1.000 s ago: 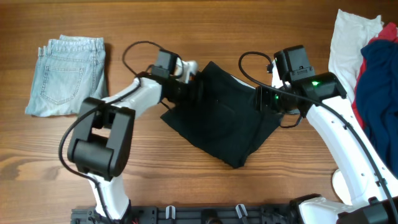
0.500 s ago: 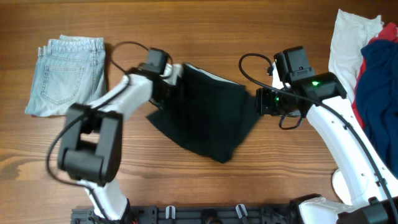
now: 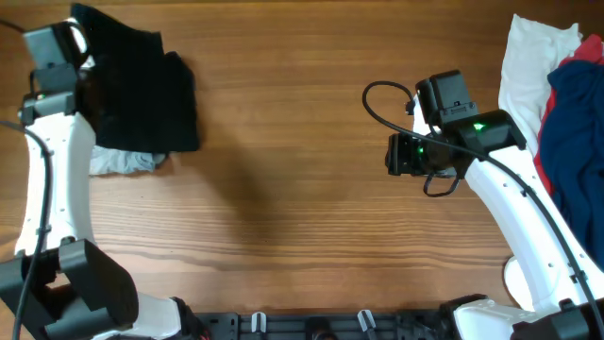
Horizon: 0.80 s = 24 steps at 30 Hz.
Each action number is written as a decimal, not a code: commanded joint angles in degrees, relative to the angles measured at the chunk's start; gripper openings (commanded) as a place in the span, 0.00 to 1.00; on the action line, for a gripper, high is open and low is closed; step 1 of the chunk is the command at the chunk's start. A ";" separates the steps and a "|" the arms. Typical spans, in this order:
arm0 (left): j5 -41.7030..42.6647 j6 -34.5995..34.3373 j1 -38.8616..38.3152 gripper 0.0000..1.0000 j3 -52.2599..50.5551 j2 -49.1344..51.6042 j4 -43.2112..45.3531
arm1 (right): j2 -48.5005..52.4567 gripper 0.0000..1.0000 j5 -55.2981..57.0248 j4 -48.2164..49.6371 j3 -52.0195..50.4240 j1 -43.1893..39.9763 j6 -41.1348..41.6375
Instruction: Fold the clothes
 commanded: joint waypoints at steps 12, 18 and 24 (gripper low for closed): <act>-1.46 1.86 11.30 0.75 0.92 6.93 6.86 | -0.87 0.64 -1.20 -0.24 0.72 0.28 -0.96; -0.17 -3.72 13.57 1.00 0.92 8.37 4.79 | -0.87 1.00 -2.25 -0.33 0.72 0.28 -0.96; 12.04 -4.15 10.12 1.00 0.92 8.35 0.92 | -0.87 0.99 -3.30 0.59 0.72 0.28 -0.92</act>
